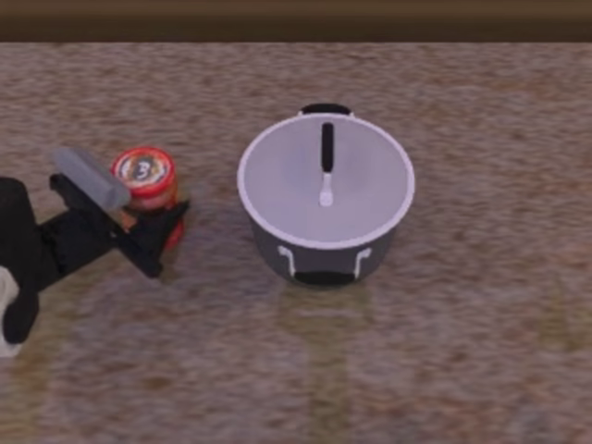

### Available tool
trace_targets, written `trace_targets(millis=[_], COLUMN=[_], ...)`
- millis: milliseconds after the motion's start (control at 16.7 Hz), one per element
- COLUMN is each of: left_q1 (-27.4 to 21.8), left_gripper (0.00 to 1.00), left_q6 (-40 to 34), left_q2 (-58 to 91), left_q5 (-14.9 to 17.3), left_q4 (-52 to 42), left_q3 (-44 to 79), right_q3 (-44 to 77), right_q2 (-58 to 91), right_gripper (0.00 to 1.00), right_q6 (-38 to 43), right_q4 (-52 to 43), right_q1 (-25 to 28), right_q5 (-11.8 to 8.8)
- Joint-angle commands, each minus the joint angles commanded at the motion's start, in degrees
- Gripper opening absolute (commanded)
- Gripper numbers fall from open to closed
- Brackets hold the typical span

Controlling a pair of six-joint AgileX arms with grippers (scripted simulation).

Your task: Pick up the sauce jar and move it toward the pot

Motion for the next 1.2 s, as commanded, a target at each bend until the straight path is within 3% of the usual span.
trace_targets(millis=[60, 840, 1200], left_q1=[0.0, 0.0, 0.0], left_gripper=[0.0, 0.98, 1.0], left_q6=[0.0, 0.0, 0.0], left_q2=[0.0, 0.0, 0.0], left_q5=[0.0, 0.0, 0.0], left_q4=[0.0, 0.0, 0.0], left_q3=[0.0, 0.0, 0.0], right_q3=[0.0, 0.0, 0.0], right_q2=[0.0, 0.0, 0.0], right_gripper=[1.0, 1.0, 1.0], right_q6=[0.0, 0.0, 0.0], right_q4=[0.0, 0.0, 0.0], right_q1=[0.0, 0.0, 0.0], right_q5=[0.0, 0.0, 0.0])
